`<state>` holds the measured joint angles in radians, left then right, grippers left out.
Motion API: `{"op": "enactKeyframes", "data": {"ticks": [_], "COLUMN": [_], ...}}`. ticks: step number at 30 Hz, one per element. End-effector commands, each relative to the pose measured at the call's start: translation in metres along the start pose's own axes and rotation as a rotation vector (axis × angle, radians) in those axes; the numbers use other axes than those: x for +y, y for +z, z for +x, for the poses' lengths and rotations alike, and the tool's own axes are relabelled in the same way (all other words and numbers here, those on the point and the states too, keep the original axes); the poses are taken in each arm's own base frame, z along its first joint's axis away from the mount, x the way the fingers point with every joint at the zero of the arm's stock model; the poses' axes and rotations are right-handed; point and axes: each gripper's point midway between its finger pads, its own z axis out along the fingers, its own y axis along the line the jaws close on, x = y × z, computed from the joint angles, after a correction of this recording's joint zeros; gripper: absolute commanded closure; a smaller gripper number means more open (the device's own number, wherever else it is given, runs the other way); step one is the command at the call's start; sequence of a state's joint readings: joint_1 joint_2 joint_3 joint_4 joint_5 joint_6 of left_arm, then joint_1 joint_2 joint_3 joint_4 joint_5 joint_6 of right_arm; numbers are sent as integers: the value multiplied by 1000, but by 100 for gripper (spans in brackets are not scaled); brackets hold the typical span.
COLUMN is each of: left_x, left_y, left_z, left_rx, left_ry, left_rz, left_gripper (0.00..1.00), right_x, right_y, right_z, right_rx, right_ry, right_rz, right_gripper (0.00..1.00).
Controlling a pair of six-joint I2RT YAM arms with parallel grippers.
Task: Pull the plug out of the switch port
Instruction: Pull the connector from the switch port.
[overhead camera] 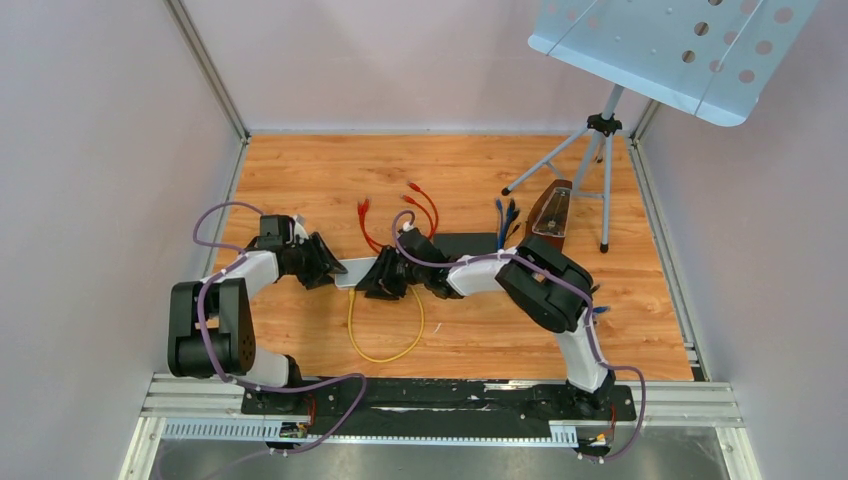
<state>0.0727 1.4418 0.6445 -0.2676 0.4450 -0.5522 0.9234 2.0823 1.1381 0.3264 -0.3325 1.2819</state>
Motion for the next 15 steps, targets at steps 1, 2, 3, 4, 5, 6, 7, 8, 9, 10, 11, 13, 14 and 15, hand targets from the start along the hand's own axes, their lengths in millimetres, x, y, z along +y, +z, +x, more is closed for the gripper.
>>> {"op": "enactKeyframes", "data": {"ticks": [1,2,3,4,5,6,7,8,9,10,11,13,14,15], "left_x": [-2,-1,-1,-1,0,0,1,1,2,2,3,4,5,5], "left_y": [3,3,3,3,3,2,2,2,2,2,2,2,2,2], "left_z": [-1,0,2,3,5,5,8,8,10,11,13,16,16,18], "left_rx": [13,19,25,25,28,26,28,27,29,27,32,37,38,41], "left_ry": [-22,-27,-32,-37,-42,-45,-51,-57,-60,-62,-65,-70,-71,-71], "left_rz": [6,5,6,4,1,3,1,2,1,1,0,-2,-1,-2], "left_gripper": [47,49,50,51,52,53,53,54,54,55,55,56,56,57], "right_x": [8,7,3,2,-1,-5,-11,-13,-15,-14,-14,-13,-14,-14], "right_y": [10,12,13,14,16,17,19,20,20,21,21,22,23,23], "right_z": [-8,-7,-9,-12,-14,-16,-16,-17,-18,-18,-17,-16,-15,-15], "right_rx": [-64,-71,-88,-102,-115,-126,-133,-145,-159,-172,-182,-197,-203,-211], "right_ry": [-8,-15,-14,-13,-9,2,17,23,28,30,27,24,20,18], "right_rz": [0,9,28,44,64,90,116,124,130,128,124,122,124,126], "right_gripper": [64,64,64,64,64,65,66,66,66,66,65,66,66,65]}}
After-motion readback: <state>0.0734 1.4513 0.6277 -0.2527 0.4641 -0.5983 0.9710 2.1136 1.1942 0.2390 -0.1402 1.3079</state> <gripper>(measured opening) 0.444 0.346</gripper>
